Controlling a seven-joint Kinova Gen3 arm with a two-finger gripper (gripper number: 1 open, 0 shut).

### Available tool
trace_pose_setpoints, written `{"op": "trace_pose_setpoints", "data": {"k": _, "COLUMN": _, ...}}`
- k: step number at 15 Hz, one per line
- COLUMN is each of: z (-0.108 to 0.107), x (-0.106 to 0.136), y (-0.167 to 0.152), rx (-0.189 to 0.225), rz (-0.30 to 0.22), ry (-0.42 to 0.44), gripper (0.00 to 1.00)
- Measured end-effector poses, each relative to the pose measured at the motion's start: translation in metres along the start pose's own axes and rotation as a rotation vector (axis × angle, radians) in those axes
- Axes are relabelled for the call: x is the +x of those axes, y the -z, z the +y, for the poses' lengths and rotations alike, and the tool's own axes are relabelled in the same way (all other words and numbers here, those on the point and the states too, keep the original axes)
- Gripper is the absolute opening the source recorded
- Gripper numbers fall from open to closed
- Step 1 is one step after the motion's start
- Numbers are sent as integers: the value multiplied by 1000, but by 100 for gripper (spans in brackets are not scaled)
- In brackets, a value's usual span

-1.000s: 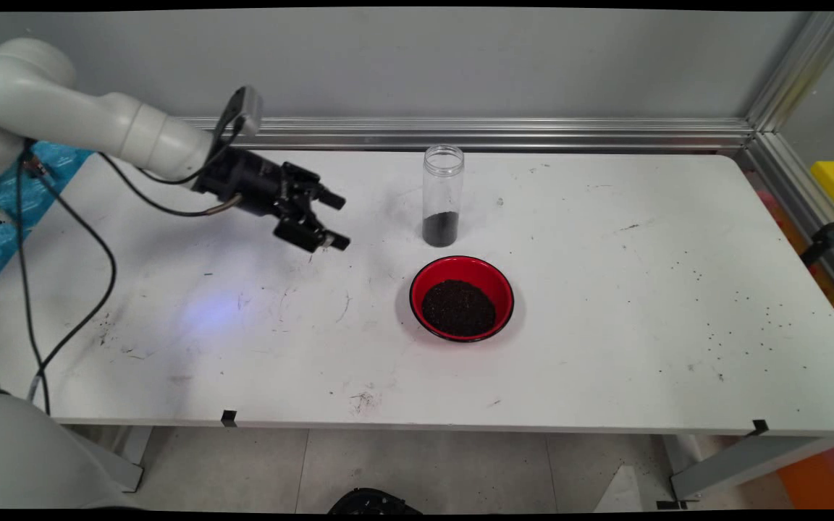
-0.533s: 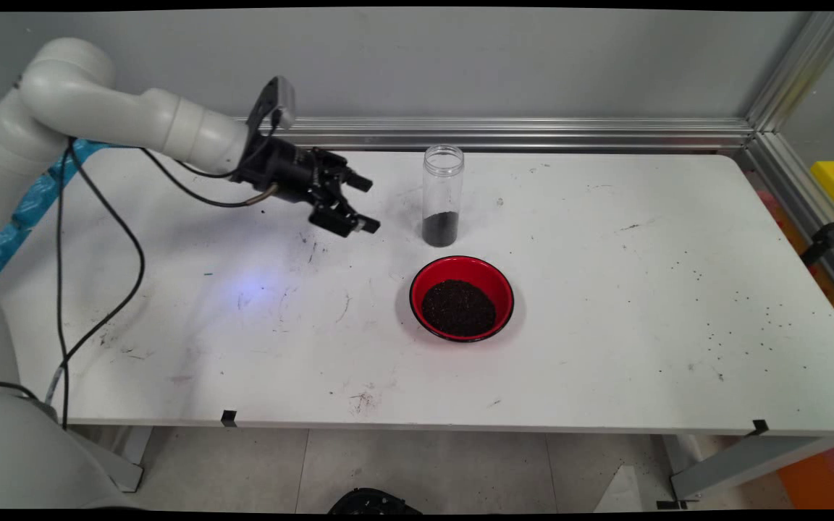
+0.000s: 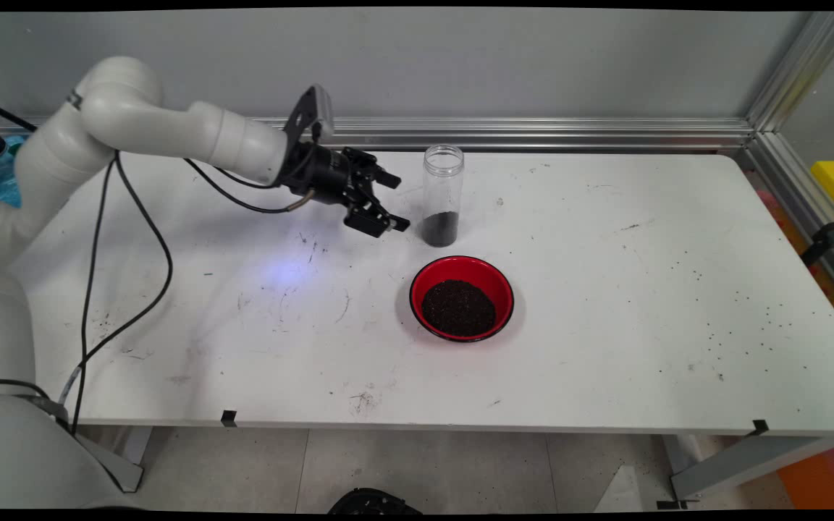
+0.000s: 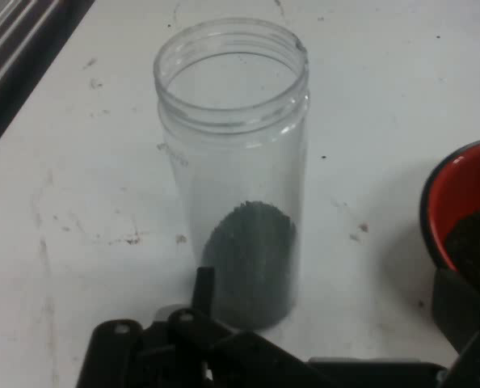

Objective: Pick up the black seasoning powder from the table

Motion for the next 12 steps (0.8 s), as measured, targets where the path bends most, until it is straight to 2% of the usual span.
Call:
{"op": "trace_pose_setpoints", "data": {"k": 4, "z": -4, "x": -8, "y": -25, "rx": 3, "rz": 2, "ry": -16, "gripper": 100}}
{"op": "trace_pose_setpoints", "data": {"k": 12, "z": -13, "x": -25, "y": -65, "rx": -22, "rz": 9, "ry": 1, "gripper": 100}}
